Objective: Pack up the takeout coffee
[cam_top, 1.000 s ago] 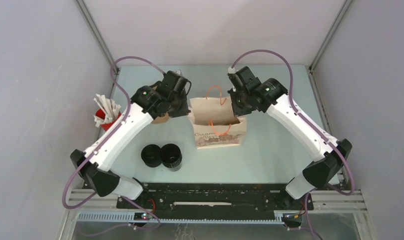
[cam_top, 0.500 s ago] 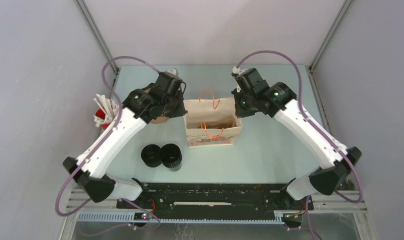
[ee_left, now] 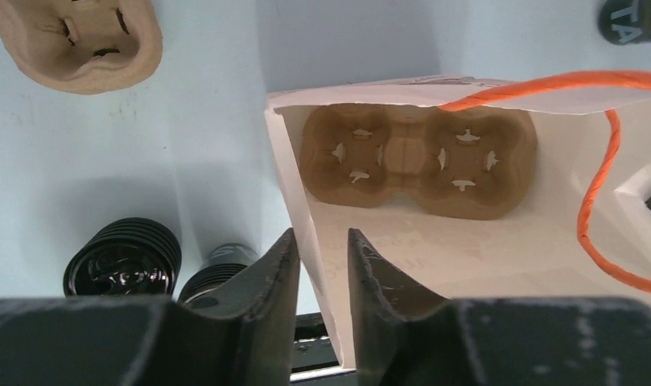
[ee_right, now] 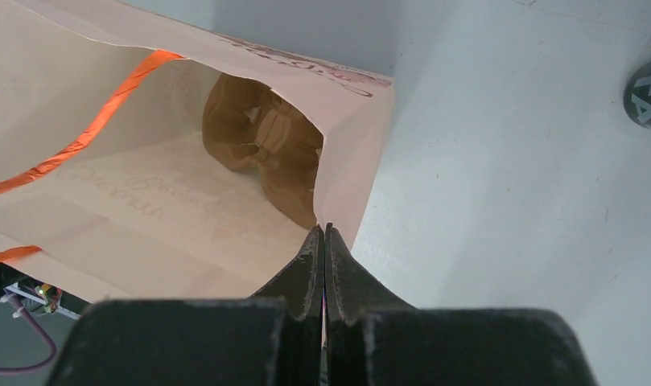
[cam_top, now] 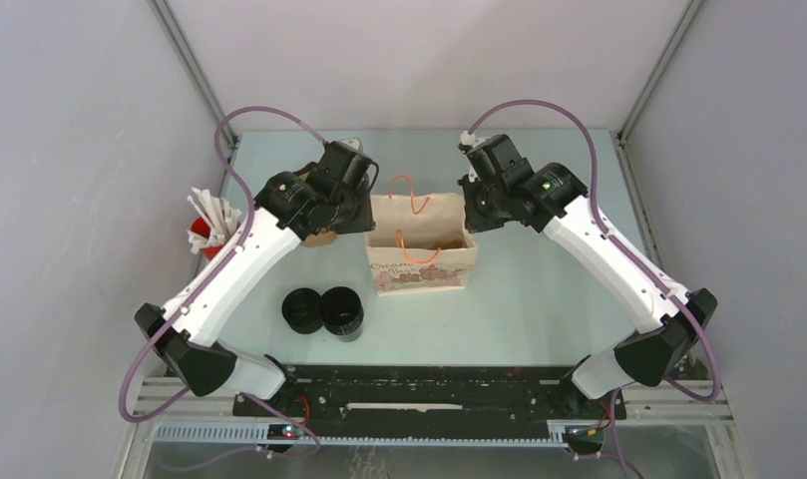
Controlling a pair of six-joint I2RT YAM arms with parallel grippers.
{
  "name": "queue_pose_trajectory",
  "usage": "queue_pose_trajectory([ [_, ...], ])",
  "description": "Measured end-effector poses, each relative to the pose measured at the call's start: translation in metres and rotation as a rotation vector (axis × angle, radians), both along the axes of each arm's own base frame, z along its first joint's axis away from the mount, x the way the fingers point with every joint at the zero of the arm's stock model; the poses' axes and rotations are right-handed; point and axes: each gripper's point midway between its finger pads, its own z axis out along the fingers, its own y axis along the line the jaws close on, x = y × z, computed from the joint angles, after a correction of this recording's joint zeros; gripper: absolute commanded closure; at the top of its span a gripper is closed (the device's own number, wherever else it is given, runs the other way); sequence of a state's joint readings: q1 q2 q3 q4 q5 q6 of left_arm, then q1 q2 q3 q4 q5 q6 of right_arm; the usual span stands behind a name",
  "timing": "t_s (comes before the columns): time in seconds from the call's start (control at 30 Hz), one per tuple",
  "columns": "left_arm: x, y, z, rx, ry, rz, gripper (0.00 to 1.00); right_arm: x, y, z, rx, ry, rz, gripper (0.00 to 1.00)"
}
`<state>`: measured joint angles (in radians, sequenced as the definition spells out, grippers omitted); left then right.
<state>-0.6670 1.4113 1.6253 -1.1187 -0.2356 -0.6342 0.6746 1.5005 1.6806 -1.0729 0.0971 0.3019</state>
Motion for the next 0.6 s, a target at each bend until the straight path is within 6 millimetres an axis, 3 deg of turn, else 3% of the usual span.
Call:
queue_pose_trajectory([
  [0.13,0.002,0.004,-0.005,0.036,0.004,0.007,0.58,0.000,0.000,0.000,0.001,0.001,0.001,1.00],
  [0.27,0.005,0.009,-0.006,0.080,0.008,0.012,0.60,0.000,0.000,0.000,0.001,0.001,0.001,1.00],
  [0.47,0.016,0.011,0.000,0.125,-0.018,0.013,0.72,-0.001,-0.002,0.002,-0.006,0.001,-0.005,0.61],
  [0.6,0.019,0.016,-0.002,0.163,-0.024,0.012,0.80,0.003,-0.014,0.018,-0.026,-0.047,-0.037,0.37],
])
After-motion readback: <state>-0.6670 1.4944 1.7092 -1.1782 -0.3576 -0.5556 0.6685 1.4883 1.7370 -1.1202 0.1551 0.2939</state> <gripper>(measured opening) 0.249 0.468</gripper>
